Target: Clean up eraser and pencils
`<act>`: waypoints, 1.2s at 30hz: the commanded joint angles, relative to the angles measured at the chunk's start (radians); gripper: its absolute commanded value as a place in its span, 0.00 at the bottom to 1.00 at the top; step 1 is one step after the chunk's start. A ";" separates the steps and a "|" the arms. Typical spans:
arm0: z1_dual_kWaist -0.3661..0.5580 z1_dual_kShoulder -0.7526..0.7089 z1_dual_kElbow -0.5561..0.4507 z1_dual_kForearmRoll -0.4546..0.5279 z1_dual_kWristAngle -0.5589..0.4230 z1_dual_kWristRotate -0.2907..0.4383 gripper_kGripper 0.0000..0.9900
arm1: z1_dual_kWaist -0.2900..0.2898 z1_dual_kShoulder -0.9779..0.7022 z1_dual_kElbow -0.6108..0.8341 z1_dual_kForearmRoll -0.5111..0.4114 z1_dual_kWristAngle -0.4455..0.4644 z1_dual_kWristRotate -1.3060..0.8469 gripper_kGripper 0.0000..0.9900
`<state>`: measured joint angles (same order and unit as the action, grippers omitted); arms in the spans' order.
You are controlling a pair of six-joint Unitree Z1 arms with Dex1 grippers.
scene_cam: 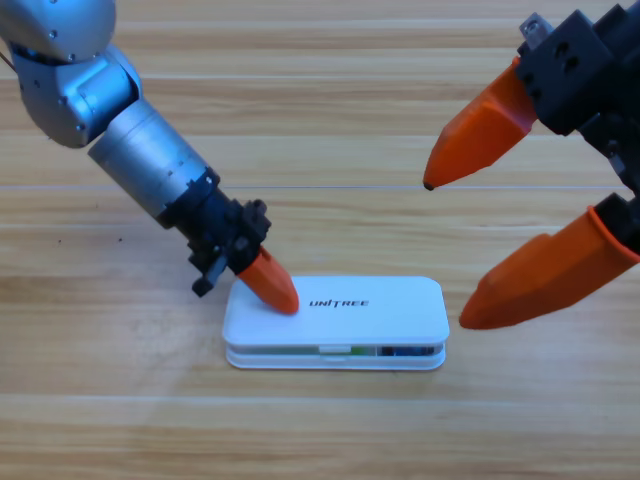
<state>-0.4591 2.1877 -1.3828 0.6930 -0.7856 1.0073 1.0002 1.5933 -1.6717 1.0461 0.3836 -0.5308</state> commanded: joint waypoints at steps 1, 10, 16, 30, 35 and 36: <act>-0.058 0.030 0.045 -0.024 0.016 0.007 0.00 | 0.009 -0.006 0.020 -0.029 0.017 0.003 0.93; -0.070 0.040 0.073 -0.070 0.042 -0.007 0.00 | 0.009 -0.001 0.017 -0.029 0.017 0.003 0.93; -0.078 0.049 0.088 -0.092 0.054 -0.010 0.00 | 0.009 0.002 0.015 -0.029 0.017 0.003 0.93; -0.076 -0.174 -0.061 0.194 0.117 -0.039 0.94 | 0.009 0.005 0.013 -0.029 0.017 0.003 0.93; -0.165 -0.378 -0.183 0.315 0.249 -0.174 1.00 | 0.009 0.005 0.013 -0.029 0.017 0.003 0.93; -0.191 -0.410 -0.199 0.323 0.281 -0.213 1.00 | 0.009 0.005 0.013 -0.029 0.017 0.003 0.93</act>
<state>-0.5383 1.9449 -1.5362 0.9720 -0.5891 0.8913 1.0002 1.5933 -1.6718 1.0461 0.3837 -0.5308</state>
